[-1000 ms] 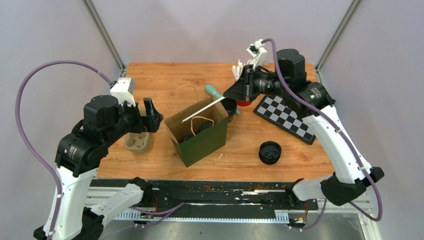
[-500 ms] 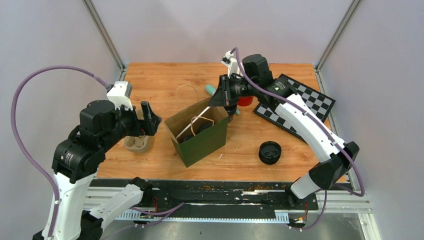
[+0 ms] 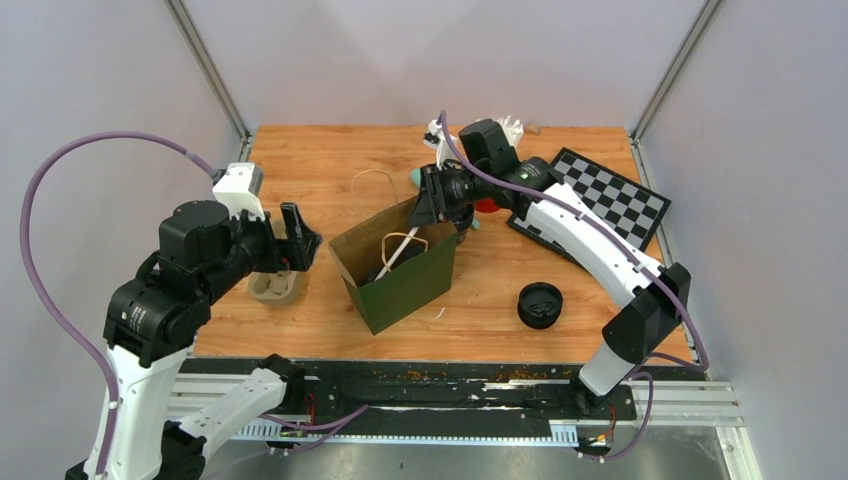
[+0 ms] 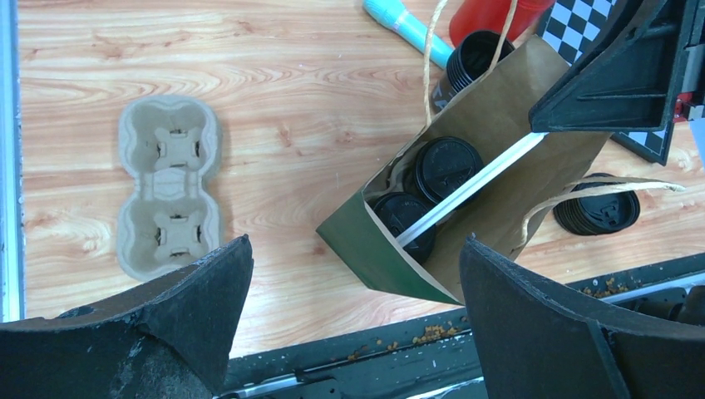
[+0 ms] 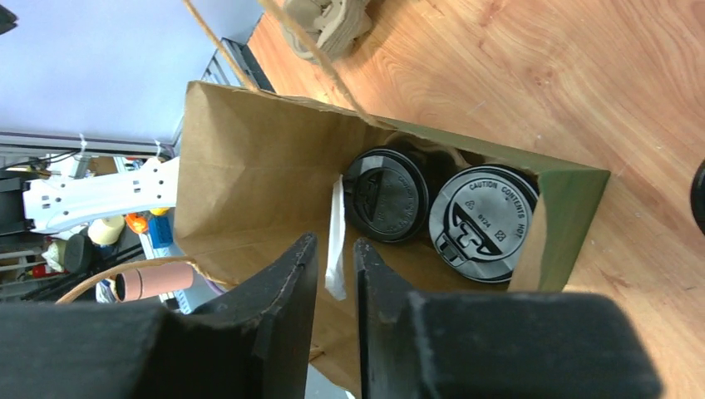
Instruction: Pack the takeout coffee
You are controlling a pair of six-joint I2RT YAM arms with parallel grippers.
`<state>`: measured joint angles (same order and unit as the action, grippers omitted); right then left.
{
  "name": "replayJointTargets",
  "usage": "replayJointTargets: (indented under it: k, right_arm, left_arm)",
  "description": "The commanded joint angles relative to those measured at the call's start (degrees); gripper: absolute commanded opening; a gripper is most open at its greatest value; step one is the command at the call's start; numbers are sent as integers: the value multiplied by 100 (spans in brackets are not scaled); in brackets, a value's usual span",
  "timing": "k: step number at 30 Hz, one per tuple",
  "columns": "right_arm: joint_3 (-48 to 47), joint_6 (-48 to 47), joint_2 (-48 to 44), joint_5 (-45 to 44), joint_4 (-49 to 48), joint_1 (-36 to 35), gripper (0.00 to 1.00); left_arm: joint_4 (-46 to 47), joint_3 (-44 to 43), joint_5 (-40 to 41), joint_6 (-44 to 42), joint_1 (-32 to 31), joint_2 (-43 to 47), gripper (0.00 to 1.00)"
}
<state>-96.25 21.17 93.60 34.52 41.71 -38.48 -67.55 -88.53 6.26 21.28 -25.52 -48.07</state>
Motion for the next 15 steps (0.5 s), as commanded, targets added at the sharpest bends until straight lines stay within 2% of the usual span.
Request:
replayJointTargets:
  k: [1,5,10,15]
  right_arm:
    - [-715,-309,186,-252,421,24,27]
    - [-1401,-422,289,-341,877,145,40]
    - [-1844,-459,123,-497,944,493,42]
    - [-1451,-1025,-227,-1528,587,856,44]
  left_arm:
    - [48,-65,70,-88,-15,-48,100]
    - [19,-100,103,-139,-15,-84,100]
    - [-42,-107,184,-215,-15,-88,100]
    - [-62,1,225,-238,-15,-8,100]
